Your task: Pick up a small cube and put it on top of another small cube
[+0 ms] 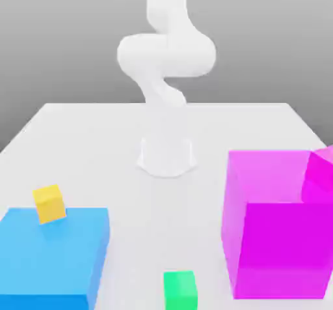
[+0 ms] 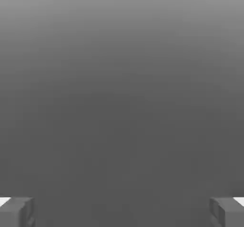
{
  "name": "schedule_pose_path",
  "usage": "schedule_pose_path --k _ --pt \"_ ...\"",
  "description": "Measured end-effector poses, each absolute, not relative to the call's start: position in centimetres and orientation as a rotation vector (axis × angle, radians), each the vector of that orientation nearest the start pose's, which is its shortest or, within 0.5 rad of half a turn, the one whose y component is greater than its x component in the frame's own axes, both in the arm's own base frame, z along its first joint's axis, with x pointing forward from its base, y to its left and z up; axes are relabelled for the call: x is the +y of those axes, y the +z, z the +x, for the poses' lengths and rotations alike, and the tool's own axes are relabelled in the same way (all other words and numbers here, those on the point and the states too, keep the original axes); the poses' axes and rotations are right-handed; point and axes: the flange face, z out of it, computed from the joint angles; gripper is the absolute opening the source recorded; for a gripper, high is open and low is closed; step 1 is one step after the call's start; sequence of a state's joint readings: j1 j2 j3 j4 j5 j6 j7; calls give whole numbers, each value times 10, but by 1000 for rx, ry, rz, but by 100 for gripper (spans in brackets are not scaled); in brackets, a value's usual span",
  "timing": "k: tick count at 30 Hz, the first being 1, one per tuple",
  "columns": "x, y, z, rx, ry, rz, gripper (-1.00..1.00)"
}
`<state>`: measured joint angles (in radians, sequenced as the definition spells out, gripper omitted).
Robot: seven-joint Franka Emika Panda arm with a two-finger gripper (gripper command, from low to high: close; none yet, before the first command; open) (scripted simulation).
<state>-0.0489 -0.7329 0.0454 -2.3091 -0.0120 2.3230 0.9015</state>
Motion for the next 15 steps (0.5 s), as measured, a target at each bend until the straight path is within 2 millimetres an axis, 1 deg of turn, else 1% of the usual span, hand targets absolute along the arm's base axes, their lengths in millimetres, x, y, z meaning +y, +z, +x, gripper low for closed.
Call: schedule_pose_path --k 3,7,11,15 --pt "8 649 402 1345 -910 -2398 0" --pt "10 600 435 1559 -825 -2346 0" --pt "9 547 462 1763 -739 -2275 0" --pt "7 493 483 1956 -650 -2186 0"
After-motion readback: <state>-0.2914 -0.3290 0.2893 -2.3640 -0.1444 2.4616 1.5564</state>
